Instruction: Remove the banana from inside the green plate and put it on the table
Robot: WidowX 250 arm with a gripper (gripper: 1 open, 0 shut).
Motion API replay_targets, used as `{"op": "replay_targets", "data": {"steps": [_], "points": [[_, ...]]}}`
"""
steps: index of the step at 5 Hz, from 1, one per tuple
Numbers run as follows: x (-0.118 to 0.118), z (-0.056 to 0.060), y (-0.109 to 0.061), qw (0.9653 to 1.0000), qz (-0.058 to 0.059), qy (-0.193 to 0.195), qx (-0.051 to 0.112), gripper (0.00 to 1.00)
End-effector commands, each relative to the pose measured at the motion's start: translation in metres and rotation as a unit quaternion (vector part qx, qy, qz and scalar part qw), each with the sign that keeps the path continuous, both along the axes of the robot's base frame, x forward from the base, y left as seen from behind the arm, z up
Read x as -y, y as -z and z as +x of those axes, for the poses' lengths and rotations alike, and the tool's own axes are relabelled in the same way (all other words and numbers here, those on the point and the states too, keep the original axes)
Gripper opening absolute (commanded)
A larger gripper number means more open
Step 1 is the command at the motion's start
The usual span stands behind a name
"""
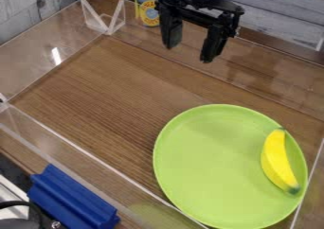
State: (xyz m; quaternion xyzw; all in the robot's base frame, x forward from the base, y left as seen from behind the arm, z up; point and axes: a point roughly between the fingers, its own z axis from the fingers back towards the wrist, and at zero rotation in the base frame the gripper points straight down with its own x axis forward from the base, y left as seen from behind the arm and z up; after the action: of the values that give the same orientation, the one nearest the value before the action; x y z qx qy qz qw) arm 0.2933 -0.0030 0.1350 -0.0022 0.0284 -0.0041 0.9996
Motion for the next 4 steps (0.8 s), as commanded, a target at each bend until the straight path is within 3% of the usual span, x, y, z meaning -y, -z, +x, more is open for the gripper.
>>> {"op": "replay_targets", "data": {"steps": [1,2,3,4], "points": [[0.017,-0.008,0.005,0.9999,-0.006,-0.009,-0.003,1.0],[0.044,-0.02,0.006,0.9997,-0.014,-0.021,-0.001,1.0],[0.08,-0.032,0.008,0.9993,-0.018,-0.03,0.012,1.0],[0.105,-0.031,0.017,0.9989,-0.027,-0.029,0.025,1.0]]}}
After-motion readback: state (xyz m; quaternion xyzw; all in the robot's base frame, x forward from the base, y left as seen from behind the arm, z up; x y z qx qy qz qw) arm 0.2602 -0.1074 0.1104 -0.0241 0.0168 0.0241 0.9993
